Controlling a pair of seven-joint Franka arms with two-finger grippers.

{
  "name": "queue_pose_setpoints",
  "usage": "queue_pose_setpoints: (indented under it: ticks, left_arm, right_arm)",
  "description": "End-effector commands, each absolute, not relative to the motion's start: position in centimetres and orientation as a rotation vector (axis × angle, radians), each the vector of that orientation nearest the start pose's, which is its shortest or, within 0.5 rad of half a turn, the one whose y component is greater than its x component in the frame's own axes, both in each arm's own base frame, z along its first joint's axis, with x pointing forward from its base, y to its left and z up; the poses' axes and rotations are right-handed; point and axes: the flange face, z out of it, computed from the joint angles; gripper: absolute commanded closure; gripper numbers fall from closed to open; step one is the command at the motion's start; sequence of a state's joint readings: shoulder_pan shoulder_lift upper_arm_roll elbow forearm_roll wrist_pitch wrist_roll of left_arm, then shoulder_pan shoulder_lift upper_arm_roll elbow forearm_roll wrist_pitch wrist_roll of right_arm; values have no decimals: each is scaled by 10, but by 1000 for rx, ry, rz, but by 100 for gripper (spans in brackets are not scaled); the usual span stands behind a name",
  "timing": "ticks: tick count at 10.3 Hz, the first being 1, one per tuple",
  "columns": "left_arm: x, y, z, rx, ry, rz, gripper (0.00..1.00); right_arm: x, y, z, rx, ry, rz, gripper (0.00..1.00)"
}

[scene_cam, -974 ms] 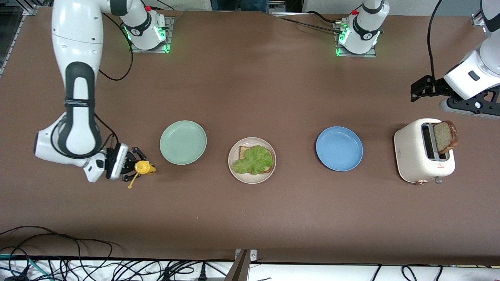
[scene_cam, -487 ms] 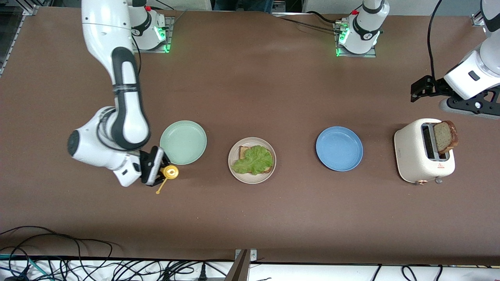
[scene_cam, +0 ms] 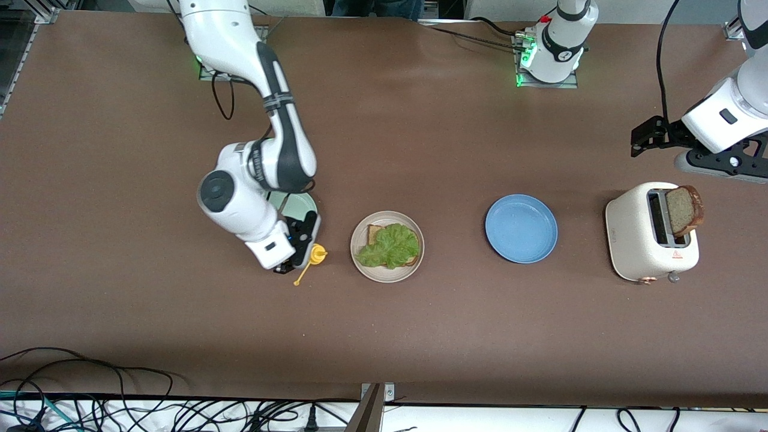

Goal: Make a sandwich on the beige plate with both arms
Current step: 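Lift the yellow bottle and carry it over the beige plate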

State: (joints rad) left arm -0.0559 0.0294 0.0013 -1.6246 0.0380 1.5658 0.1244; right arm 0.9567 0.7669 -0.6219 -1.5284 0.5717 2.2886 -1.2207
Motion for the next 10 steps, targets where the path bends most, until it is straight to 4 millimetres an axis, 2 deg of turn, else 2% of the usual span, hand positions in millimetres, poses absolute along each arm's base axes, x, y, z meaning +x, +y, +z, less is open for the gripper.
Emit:
queue_pose_setpoints:
  ticks: [1, 3, 5, 8, 10]
  left_arm:
    - [556, -27, 588, -3110, 271, 140, 0]
    - [556, -27, 587, -3110, 273, 142, 0]
    - [556, -27, 588, -3110, 273, 140, 0]
    - [556, -27, 587, -3110, 273, 142, 0]
    - [556, -27, 587, -3110, 273, 142, 0]
  right_arm:
    - [625, 359, 287, -2551, -2140, -173, 100]
    - [604, 391, 283, -2623, -2249, -118, 100]
    - [582, 411, 275, -2710, -2305, 1, 100]
    - [556, 445, 264, -2744, -2531, 239, 100]
    - [547, 456, 262, -2861, -2612, 418, 100]
